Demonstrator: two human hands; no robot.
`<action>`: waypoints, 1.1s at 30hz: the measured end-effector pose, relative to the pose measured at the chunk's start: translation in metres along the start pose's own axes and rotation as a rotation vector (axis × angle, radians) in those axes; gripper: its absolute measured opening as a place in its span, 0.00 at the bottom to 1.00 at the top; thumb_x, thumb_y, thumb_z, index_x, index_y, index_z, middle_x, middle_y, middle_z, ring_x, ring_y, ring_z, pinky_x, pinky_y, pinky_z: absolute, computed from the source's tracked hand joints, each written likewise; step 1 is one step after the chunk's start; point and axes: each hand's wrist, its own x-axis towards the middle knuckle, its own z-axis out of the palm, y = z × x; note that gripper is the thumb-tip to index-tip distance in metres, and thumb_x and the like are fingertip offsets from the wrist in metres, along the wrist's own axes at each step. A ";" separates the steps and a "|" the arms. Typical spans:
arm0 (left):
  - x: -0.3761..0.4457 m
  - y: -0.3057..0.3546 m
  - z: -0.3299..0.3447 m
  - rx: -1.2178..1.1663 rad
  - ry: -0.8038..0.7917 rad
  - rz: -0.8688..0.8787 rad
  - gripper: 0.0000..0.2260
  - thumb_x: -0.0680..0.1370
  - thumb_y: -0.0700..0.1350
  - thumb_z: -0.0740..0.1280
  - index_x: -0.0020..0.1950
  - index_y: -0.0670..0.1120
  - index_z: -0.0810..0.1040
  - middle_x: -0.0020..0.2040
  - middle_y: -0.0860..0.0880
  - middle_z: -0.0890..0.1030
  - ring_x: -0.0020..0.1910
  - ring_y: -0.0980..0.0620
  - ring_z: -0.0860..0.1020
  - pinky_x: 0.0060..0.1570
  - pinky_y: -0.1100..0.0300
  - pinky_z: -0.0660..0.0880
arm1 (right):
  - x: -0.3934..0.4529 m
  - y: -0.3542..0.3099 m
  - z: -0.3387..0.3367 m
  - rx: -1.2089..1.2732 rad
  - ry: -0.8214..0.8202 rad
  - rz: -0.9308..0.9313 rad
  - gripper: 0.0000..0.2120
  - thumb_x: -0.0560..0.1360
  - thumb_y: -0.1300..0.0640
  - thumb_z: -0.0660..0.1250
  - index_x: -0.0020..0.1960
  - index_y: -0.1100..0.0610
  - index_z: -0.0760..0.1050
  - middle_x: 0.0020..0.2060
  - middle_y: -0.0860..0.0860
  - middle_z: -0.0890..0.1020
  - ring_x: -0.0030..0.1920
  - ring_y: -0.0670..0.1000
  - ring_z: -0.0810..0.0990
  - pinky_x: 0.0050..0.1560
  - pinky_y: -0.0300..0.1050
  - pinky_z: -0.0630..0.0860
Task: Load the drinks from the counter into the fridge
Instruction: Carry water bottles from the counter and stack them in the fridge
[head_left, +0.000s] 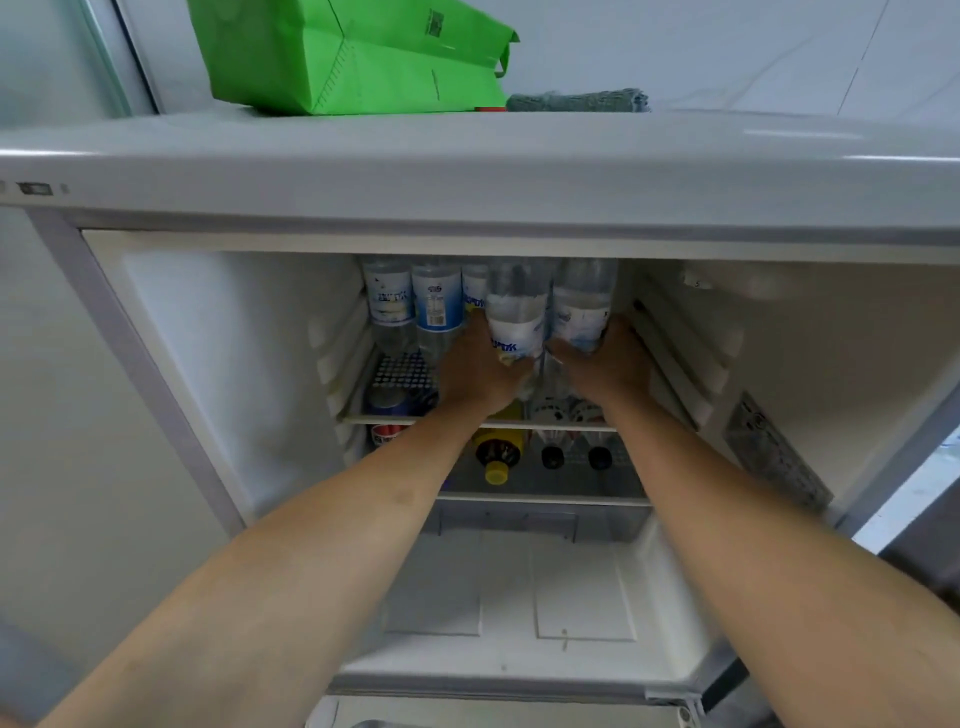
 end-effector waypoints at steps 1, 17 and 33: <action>-0.002 -0.006 -0.008 0.021 0.024 0.010 0.29 0.71 0.51 0.77 0.68 0.47 0.70 0.66 0.46 0.78 0.64 0.45 0.77 0.60 0.52 0.76 | -0.003 -0.002 0.005 0.003 -0.008 -0.006 0.29 0.69 0.42 0.76 0.64 0.51 0.72 0.60 0.49 0.82 0.56 0.51 0.81 0.49 0.40 0.75; 0.017 -0.052 -0.065 0.328 0.221 -0.288 0.25 0.77 0.42 0.70 0.71 0.37 0.66 0.65 0.36 0.76 0.63 0.38 0.77 0.59 0.50 0.74 | -0.028 -0.063 0.106 0.045 -0.217 -0.049 0.27 0.73 0.46 0.73 0.68 0.52 0.68 0.65 0.51 0.79 0.63 0.54 0.79 0.64 0.52 0.76; -0.010 -0.047 -0.062 -0.058 0.275 -0.233 0.18 0.78 0.31 0.59 0.69 0.38 0.71 0.65 0.37 0.75 0.65 0.42 0.73 0.65 0.56 0.69 | -0.033 -0.070 0.116 0.019 -0.309 -0.046 0.30 0.76 0.65 0.68 0.75 0.55 0.62 0.69 0.55 0.75 0.69 0.56 0.74 0.69 0.56 0.72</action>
